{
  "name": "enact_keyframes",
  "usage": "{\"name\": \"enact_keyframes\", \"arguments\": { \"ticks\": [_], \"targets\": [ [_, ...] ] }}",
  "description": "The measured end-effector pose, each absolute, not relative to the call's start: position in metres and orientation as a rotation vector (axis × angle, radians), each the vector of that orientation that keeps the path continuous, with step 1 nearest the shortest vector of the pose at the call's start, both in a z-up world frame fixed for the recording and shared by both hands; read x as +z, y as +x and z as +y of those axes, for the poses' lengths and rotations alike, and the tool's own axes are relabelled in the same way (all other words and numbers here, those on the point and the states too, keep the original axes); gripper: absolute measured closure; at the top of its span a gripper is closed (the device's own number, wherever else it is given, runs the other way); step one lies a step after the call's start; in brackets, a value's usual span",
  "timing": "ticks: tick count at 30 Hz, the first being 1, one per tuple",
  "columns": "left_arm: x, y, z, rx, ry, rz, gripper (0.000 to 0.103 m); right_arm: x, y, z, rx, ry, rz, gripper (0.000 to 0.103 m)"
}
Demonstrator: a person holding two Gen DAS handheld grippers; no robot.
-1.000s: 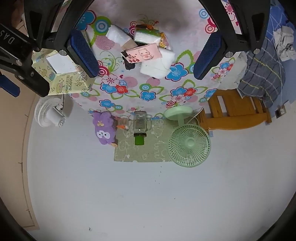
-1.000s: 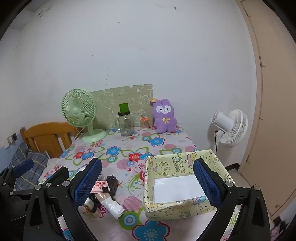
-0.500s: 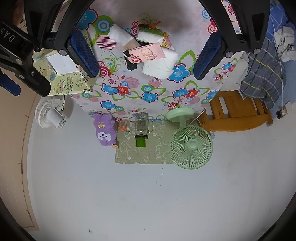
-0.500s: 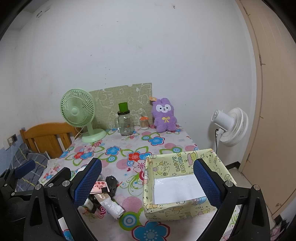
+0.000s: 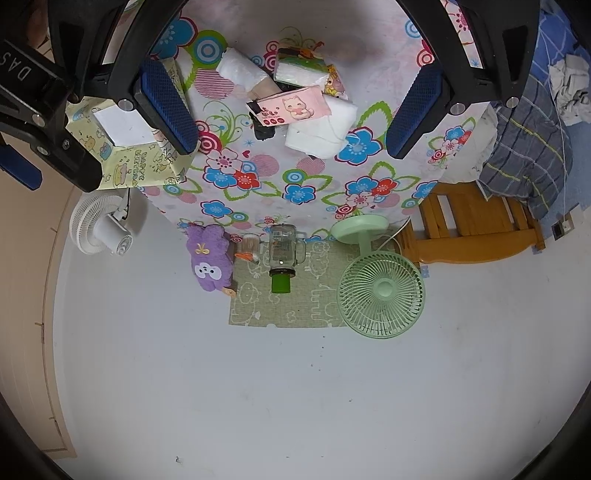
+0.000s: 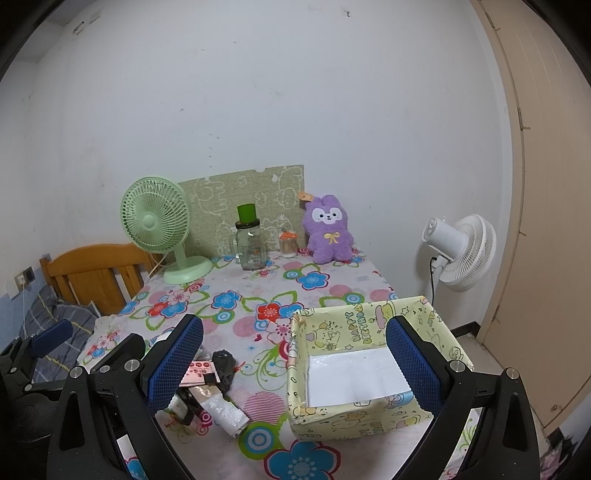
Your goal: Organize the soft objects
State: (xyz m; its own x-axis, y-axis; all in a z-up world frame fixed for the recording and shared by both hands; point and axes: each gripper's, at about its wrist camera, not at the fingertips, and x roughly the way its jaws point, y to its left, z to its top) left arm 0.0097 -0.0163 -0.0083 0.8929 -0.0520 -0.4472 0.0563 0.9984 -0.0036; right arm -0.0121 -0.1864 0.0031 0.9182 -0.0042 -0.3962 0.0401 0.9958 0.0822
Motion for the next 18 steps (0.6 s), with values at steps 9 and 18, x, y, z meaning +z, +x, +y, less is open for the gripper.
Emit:
{"name": "enact_keyframes", "arguments": {
  "ticks": [9, 18],
  "targets": [
    [-0.0081, 0.0098, -0.0167, -0.057, 0.009, 0.466, 0.001, 0.0036, -0.0122, -0.1869, -0.021, 0.092, 0.408, 0.002],
    [-0.0071, 0.0100, -0.0173, -0.058, 0.008, 0.465, 0.001, 0.0050, -0.0145, -0.1856, -0.021, 0.092, 0.403, 0.002]
  ]
}}
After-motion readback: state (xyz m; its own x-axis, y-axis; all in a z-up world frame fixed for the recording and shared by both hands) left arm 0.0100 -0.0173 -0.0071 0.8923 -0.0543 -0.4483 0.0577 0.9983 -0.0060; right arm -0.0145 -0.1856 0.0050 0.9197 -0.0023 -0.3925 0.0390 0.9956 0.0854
